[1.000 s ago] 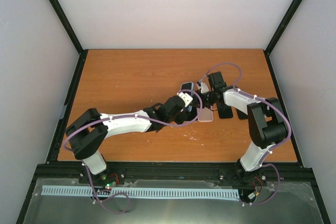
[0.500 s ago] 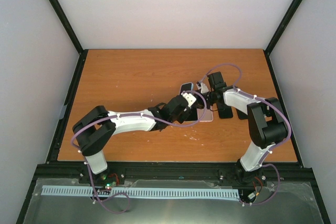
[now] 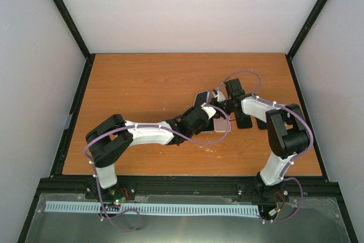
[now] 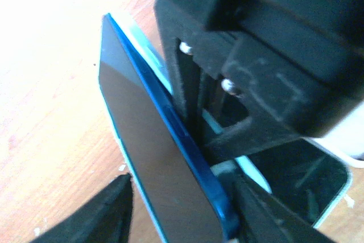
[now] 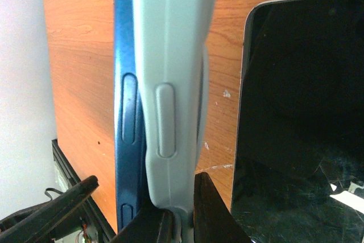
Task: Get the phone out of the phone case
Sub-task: Remove the phone case from the phone.
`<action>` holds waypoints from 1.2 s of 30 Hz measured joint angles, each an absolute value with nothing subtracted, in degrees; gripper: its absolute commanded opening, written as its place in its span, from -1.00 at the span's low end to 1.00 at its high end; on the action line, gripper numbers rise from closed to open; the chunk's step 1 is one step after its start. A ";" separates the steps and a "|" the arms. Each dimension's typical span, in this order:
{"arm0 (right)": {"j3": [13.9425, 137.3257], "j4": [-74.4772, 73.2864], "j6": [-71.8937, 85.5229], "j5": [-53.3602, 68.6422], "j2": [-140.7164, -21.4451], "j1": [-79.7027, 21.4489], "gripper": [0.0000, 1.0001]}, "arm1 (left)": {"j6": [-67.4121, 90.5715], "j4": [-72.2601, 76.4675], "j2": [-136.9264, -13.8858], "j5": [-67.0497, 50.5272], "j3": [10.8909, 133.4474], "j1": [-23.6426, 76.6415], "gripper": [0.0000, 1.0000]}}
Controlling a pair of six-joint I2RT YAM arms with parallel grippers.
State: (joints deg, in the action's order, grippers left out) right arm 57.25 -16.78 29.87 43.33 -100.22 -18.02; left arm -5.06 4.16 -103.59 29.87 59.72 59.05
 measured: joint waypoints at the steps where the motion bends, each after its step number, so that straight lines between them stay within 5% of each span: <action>1: 57.17 -16.62 30.06 43.66 -100.29 -18.02 -0.94 | -5.78 4.80 -103.92 30.68 59.61 59.05 0.03; 7: 56.82 -14.92 31.20 45.06 -100.38 -17.96 -0.94 | -12.05 11.44 -105.30 36.03 57.54 59.92 -0.21; 11: 56.77 -13.89 31.57 46.04 -100.38 -17.98 -0.94 | -15.66 15.64 -105.71 38.74 55.92 60.55 -0.80; 14: 56.77 -13.06 32.60 47.20 -100.38 -17.98 -0.94 | -16.47 17.39 -105.71 41.15 55.20 60.88 -0.99; 28: 57.74 -14.04 30.70 47.88 -99.20 -18.74 -0.94 | -10.44 14.46 -100.27 40.51 53.49 60.01 -0.99; 36: 58.33 -20.01 22.94 30.48 -98.13 -17.56 -0.94 | -0.99 7.11 -87.57 43.35 54.00 52.38 -0.99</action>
State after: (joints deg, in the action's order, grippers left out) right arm 58.33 -20.01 22.94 30.48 -98.13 -17.56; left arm -0.99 7.11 -87.57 43.35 54.00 52.38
